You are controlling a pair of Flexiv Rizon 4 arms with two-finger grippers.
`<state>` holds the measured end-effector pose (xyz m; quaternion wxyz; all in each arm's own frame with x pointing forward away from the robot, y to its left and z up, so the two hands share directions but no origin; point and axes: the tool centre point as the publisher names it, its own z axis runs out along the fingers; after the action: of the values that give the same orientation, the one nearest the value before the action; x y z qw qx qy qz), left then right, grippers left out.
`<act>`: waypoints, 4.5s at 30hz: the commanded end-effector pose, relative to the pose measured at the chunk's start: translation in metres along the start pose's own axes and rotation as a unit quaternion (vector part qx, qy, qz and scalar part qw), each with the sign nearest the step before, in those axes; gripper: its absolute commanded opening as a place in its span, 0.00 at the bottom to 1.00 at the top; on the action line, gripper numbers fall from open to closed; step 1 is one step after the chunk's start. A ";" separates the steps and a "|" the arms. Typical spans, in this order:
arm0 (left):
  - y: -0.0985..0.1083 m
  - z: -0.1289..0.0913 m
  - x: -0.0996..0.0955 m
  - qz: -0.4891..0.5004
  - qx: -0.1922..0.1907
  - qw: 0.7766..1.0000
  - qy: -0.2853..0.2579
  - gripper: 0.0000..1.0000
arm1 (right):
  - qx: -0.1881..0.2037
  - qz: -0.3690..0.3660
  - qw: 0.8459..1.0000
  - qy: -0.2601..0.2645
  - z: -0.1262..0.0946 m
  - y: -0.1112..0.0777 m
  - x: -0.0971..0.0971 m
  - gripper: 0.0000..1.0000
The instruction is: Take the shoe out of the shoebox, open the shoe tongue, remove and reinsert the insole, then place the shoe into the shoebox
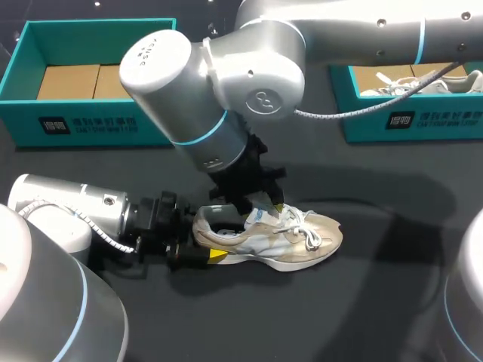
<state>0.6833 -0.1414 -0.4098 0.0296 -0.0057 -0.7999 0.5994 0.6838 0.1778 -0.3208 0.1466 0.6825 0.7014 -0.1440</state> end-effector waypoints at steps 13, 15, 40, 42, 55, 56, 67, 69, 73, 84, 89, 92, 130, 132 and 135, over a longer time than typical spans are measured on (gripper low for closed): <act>0.000 0.001 0.000 0.000 -0.001 1.000 -0.001 0.00 | -0.001 0.129 0.992 0.004 -0.005 -0.006 0.004 0.49; 0.000 0.001 0.000 0.000 -0.001 1.000 -0.001 0.00 | 0.000 0.127 0.992 0.005 -0.004 -0.008 0.006 0.50; 0.000 0.001 0.000 0.000 -0.001 1.000 -0.001 0.00 | -0.008 0.106 0.993 0.057 -0.010 -0.015 -0.008 0.00; 0.000 0.001 0.000 0.000 -0.001 1.000 -0.001 0.00 | -0.017 0.088 0.993 0.082 -0.010 -0.014 -0.019 0.00; 0.000 0.001 0.000 0.000 -0.001 1.000 -0.001 0.00 | -0.040 0.089 0.985 0.144 -0.006 -0.015 -0.046 0.00; 0.000 0.001 0.000 0.000 -0.001 1.000 -0.001 0.00 | -0.040 0.089 0.985 0.144 -0.006 -0.015 -0.046 0.00; 0.000 0.001 0.000 0.000 -0.001 1.000 -0.001 0.00 | -0.041 0.081 0.984 0.156 -0.003 -0.015 -0.061 0.00; 0.000 0.001 0.000 0.000 -0.001 1.000 -0.001 0.00 | -0.038 0.074 0.983 0.163 0.001 -0.016 -0.068 0.00; 0.000 0.001 0.000 0.000 -0.001 1.000 -0.001 0.00 | -0.043 0.069 0.982 0.172 0.014 -0.018 -0.079 0.00; 0.000 0.001 0.000 0.000 -0.001 1.000 -0.001 0.00 | -0.031 0.085 0.976 0.198 0.061 -0.013 -0.086 0.00; 0.000 0.001 0.000 0.000 -0.001 1.000 -0.001 0.00 | -0.032 0.089 0.976 0.198 0.062 -0.011 -0.086 0.00; 0.000 0.001 0.000 0.000 -0.001 1.000 -0.001 0.00 | -0.032 0.094 0.976 0.194 0.066 -0.010 -0.089 0.00; 0.000 0.001 0.000 0.000 -0.001 1.000 -0.001 0.00 | -0.067 0.073 0.994 0.053 -0.031 -0.009 -0.130 0.63; 0.000 0.001 0.000 0.000 -0.001 1.000 -0.001 0.00 | -0.076 0.056 0.994 0.047 -0.043 -0.008 -0.131 0.61; 0.000 0.001 0.000 0.000 -0.001 1.000 -0.001 0.00 | -0.089 0.023 0.995 0.042 -0.060 -0.007 -0.131 0.60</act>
<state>0.6833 -0.1419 -0.4098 0.0291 -0.0053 -0.8002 0.5990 0.6828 0.0697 -0.2397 0.1694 0.6972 0.6952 -0.0435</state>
